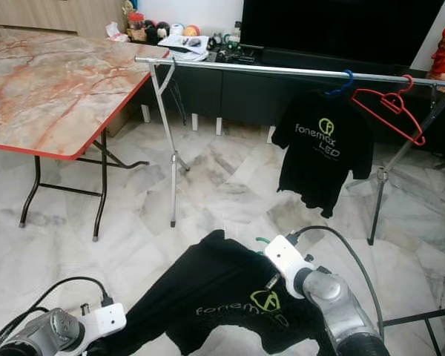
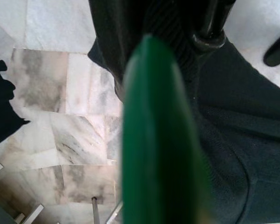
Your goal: Hang hanger
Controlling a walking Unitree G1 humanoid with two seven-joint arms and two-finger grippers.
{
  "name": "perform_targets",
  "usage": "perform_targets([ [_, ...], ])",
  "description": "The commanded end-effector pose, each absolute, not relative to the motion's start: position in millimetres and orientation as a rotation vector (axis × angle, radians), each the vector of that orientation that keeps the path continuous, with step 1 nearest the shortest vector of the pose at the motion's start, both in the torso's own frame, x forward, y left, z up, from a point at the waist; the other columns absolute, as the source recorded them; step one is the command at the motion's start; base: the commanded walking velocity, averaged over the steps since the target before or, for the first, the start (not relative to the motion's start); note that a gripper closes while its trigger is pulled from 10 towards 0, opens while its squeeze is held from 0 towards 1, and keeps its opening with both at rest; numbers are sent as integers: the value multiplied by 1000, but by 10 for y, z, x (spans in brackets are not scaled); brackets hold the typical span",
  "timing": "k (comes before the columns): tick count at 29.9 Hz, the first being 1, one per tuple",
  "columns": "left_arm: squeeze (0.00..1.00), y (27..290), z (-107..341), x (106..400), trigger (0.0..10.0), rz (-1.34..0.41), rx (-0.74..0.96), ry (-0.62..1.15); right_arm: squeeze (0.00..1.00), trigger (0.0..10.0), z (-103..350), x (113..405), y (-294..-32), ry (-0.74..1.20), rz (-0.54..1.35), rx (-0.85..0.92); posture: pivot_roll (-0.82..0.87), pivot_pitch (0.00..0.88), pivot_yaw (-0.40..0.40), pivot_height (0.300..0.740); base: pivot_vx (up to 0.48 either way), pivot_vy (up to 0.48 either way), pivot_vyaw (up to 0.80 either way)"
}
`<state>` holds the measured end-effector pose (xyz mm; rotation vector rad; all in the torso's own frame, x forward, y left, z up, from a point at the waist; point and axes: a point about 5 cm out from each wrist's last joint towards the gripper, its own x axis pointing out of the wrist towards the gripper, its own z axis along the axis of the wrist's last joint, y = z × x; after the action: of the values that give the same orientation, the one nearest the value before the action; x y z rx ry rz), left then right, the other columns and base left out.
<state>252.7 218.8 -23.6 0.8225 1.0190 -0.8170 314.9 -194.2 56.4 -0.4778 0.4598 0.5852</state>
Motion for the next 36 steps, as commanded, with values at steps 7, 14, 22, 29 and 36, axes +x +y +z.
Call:
perform_targets([
  [7, 0, 2332, -248, 2485, 4118, -730, 839, 1043, 0, 10000, 633, 3203, -1988, 440, 546, -441, 62, 82, -51, 740, 0, 0, 0],
  [14, 1000, 2328, -181, 2575, 10000, -682, 850, 971, 0, 10000, 551, 3127, -1842, 451, 663, -434, 64, 76, -51, 740, 0, 0, 0],
  [22, 0, 2297, -46, 2704, 10000, -683, 844, 853, 0, 10000, 432, 2984, -1749, 491, 849, -517, 64, 66, -51, 740, 0, 0, 0],
  [29, 0, 2080, 214, 2830, 10000, -858, 752, 645, 0, 10000, 269, 2711, -1644, 526, 1176, -575, 78, 49, -57, 740, 0, 0, 0],
  [36, 0, 1857, 454, 2861, 10000, -1020, 658, 516, 0, 10000, 232, 2769, -1682, 537, 1156, -675, 82, 44, -59, 740, 0, 0, 0],
])
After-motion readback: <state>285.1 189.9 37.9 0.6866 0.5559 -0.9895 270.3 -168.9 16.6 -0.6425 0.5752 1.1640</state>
